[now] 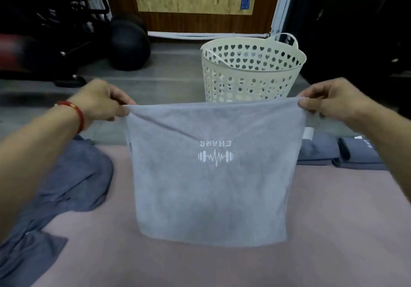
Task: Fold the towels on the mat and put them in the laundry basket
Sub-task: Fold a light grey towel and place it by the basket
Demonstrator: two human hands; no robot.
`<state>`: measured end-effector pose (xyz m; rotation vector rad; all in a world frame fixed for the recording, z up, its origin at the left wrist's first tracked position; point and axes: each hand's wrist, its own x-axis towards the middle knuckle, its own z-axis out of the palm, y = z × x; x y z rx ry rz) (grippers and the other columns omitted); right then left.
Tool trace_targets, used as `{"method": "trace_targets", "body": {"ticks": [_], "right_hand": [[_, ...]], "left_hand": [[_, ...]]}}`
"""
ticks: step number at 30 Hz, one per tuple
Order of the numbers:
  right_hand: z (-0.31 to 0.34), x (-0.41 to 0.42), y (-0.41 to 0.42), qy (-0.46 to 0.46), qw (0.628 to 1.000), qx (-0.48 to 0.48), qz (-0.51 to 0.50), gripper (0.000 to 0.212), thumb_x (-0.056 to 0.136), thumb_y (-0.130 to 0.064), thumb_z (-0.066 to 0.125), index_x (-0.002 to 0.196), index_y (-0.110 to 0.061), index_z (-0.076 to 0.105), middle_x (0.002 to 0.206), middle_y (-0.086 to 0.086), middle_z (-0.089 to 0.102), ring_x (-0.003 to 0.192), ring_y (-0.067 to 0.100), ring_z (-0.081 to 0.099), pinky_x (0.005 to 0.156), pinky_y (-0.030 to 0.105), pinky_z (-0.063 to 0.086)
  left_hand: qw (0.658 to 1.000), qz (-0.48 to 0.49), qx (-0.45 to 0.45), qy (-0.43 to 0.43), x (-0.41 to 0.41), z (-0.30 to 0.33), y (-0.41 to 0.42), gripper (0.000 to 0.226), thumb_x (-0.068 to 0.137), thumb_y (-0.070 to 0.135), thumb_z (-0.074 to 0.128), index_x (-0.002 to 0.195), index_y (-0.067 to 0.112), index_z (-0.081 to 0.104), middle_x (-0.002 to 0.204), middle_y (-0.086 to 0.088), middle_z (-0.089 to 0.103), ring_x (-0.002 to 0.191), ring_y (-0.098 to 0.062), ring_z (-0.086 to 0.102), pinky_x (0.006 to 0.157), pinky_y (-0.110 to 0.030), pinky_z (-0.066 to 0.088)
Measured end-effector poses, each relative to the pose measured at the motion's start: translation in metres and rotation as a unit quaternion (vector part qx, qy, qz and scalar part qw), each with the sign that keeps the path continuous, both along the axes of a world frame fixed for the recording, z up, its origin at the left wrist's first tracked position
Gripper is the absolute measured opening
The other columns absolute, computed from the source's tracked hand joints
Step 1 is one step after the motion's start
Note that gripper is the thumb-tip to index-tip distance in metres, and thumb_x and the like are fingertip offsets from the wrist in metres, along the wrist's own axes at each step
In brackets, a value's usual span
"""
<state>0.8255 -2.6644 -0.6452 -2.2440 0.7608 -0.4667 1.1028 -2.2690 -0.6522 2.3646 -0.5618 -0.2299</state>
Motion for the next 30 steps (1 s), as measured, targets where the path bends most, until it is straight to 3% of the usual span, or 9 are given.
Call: {"method": "trace_targets", "body": {"ticks": [2, 4, 9, 12, 16, 19, 23, 26, 30], "right_hand": [[-0.036, 0.011, -0.004, -0.002, 0.999, -0.014, -0.036, 0.004, 0.093, -0.011, 0.073, 0.089, -0.013, 0.073, 0.081, 0.017, 0.072, 0.063, 0.02, 0.063, 0.06, 0.034, 0.055], [-0.058, 0.018, -0.007, -0.031, 0.997, 0.036, -0.06, 0.003, 0.095, -0.007, 0.069, 0.091, -0.008, 0.07, 0.08, 0.019, 0.071, 0.065, 0.025, 0.071, 0.07, 0.041, 0.063], [-0.06, 0.02, -0.007, -0.126, 0.987, 0.087, -0.048, 0.013, 0.098, -0.006, 0.063, 0.107, 0.004, 0.067, 0.092, 0.019, 0.071, 0.076, 0.023, 0.074, 0.077, 0.027, 0.062], [-0.07, 0.013, -0.007, -0.109, 0.988, 0.105, -0.024, 0.004, 0.096, -0.004, 0.065, 0.096, -0.002, 0.068, 0.092, 0.018, 0.071, 0.085, 0.028, 0.074, 0.085, 0.033, 0.061], [-0.097, -0.008, 0.004, -0.032, 0.986, 0.164, -0.021, 0.009, 0.089, 0.007, 0.069, 0.096, 0.012, 0.066, 0.076, 0.014, 0.072, 0.065, 0.014, 0.074, 0.074, 0.021, 0.061], [-0.12, -0.033, 0.024, 0.047, 0.985, 0.166, 0.003, 0.017, 0.089, -0.006, 0.074, 0.094, 0.011, 0.073, 0.075, 0.011, 0.075, 0.066, 0.011, 0.074, 0.062, 0.009, 0.053], [-0.163, -0.073, 0.043, 0.176, 0.975, 0.134, 0.014, 0.004, 0.08, -0.014, 0.084, 0.081, -0.011, 0.082, 0.078, 0.006, 0.078, 0.082, 0.029, 0.075, 0.071, 0.033, 0.061], [-0.203, -0.112, 0.061, 0.234, 0.959, 0.157, -0.008, 0.008, 0.075, -0.018, 0.088, 0.076, -0.019, 0.08, 0.075, 0.0, 0.076, 0.071, 0.024, 0.069, 0.072, 0.034, 0.056], [-0.254, -0.149, 0.09, 0.184, 0.946, 0.248, -0.102, 0.02, 0.079, -0.003, 0.084, 0.088, -0.014, 0.07, 0.096, 0.006, 0.072, 0.072, 0.021, 0.063, 0.062, 0.028, 0.049]], "left_hand": [[0.998, 0.031, -0.004, -0.051, 0.005, -0.03, -0.013, 0.02, 0.085, -0.004, 0.068, 0.097, 0.008, 0.079, 0.073, -0.005, 0.068, 0.06, -0.007, 0.056, 0.049, -0.016, 0.05], [0.992, 0.059, -0.017, -0.106, 0.004, -0.047, -0.025, 0.021, 0.085, -0.001, 0.065, 0.095, 0.01, 0.079, 0.073, -0.006, 0.069, 0.058, -0.007, 0.057, 0.062, -0.02, 0.05], [0.978, 0.076, -0.078, -0.18, 0.003, -0.055, -0.035, 0.025, 0.083, 0.001, 0.057, 0.091, 0.015, 0.077, 0.085, -0.009, 0.074, 0.094, -0.028, 0.069, 0.098, -0.035, 0.051], [0.989, 0.053, -0.104, -0.092, 0.006, -0.061, -0.029, 0.025, 0.083, -0.004, 0.06, 0.081, 0.018, 0.072, 0.072, -0.006, 0.069, 0.081, -0.03, 0.072, 0.09, -0.042, 0.058], [0.999, 0.019, -0.046, -0.012, -0.008, -0.095, -0.01, 0.021, 0.076, -0.004, 0.074, 0.083, 0.016, 0.076, 0.068, 0.005, 0.073, 0.061, -0.001, 0.068, 0.069, -0.017, 0.058], [0.997, -0.032, -0.001, 0.075, -0.04, -0.125, 0.011, 0.019, 0.08, -0.013, 0.071, 0.092, 0.001, 0.075, 0.077, -0.01, 0.073, 0.051, 0.001, 0.063, 0.055, -0.008, 0.05], [0.983, -0.077, 0.109, 0.128, -0.082, -0.174, 0.048, 0.022, 0.072, -0.001, 0.084, 0.074, 0.021, 0.078, 0.064, 0.008, 0.073, 0.064, -0.003, 0.067, 0.057, -0.007, 0.047], [0.965, -0.057, 0.011, 0.255, -0.116, -0.215, 0.074, 0.007, 0.081, 0.004, 0.08, 0.078, 0.01, 0.081, 0.087, -0.008, 0.078, 0.087, -0.022, 0.073, 0.083, -0.029, 0.06], [0.945, 0.078, -0.118, 0.294, -0.158, -0.273, 0.098, 0.018, 0.082, -0.009, 0.073, 0.096, 0.003, 0.077, 0.105, -0.018, 0.074, 0.086, -0.022, 0.067, 0.073, -0.021, 0.059]]}}
